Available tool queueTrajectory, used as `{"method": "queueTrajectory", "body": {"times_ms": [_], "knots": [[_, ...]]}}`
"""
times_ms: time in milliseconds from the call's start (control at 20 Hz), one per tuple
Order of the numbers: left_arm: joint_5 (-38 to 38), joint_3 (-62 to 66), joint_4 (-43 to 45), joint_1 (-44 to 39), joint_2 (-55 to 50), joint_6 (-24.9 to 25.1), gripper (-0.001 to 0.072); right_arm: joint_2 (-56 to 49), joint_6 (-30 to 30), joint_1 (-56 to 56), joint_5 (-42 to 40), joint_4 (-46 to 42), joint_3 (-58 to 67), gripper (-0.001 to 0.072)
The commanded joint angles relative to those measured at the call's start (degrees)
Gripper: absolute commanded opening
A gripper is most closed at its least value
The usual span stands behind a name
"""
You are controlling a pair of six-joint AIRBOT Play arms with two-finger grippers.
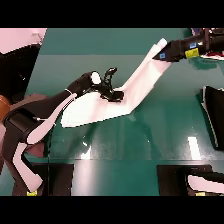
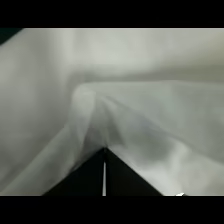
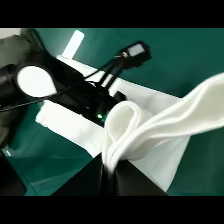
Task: Fold the shirts.
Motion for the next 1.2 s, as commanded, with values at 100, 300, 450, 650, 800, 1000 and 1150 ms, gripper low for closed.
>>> {"method": "queueTrajectory", "body": {"times_ms": [100,300,450,650,800,1000,1150], "knots": [[-3.7,0.3,1.3,5.4,4.7,-0.1,0.0028,0.0,-1.5,5.6,-6.5,6.5,0.7,0.0013],[-7.7,0.3,2.1,15.7,15.0,3.7,0.0029,-3.1,-3.2,13.3,-12.1,11.1,0.7,0.0014],[-10.2,0.3,5.8,24.2,23.4,4.1,0.003,-9.1,-9.6,22.1,-19.5,18.2,0.7,0.0014],[-11.1,0.3,9.2,33.9,32.2,4.4,0.003,-20.8,-14.4,33.4,-25.1,17.9,7.4,0.03],[-12.4,0.3,9.2,38.8,35.8,4.6,0.003,-26.3,-15.6,35.1,-19.4,14.0,14.3,0.0623],[-16.9,0.2,9.2,40.4,36.7,6.7,0.003,-23.1,-7.4,28.0,-10.4,2.6,10.8,0.0501],[-18.2,0.2,9.0,40.4,36.7,7.0,0.0029,-16.9,-5.4,18.8,-8.9,0.3,-1.9,0.05]]}}
